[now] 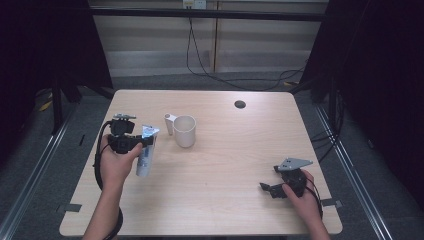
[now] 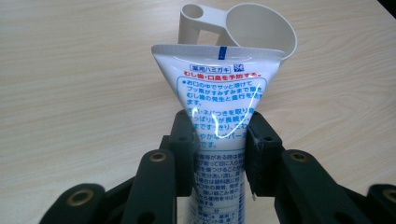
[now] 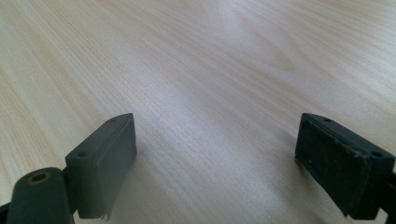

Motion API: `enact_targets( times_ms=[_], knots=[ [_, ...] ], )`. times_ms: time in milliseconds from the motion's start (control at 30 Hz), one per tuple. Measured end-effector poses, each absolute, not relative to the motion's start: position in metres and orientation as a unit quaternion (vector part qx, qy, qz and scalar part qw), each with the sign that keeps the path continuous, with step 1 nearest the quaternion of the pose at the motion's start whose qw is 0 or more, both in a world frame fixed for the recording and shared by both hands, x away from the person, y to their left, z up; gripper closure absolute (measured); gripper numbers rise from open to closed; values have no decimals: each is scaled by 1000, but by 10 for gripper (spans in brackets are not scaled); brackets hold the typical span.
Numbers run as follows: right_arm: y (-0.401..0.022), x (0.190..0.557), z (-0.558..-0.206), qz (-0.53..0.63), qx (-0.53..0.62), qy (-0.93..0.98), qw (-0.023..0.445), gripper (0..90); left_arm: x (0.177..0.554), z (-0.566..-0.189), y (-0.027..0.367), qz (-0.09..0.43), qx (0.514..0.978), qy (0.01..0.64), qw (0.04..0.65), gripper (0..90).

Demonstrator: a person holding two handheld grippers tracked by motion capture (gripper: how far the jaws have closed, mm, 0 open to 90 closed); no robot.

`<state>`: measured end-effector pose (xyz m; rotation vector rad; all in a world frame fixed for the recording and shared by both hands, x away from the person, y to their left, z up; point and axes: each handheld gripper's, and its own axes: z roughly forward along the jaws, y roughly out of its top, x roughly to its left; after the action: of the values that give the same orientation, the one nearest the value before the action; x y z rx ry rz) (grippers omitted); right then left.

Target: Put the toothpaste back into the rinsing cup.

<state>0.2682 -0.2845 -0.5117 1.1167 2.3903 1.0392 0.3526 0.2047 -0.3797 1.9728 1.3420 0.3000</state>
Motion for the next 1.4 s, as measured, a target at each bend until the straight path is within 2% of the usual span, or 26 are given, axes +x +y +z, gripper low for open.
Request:
enact_targets(
  times_ms=[533,1400],
  knots=[
    [-284,268,-512,363,389,833,152,122,358,-367,190,140,757,498,400,685],
    [-284,268,-512,362,390,833,152,122,376,-350,175,141,739,494,436,683]
  ],
)
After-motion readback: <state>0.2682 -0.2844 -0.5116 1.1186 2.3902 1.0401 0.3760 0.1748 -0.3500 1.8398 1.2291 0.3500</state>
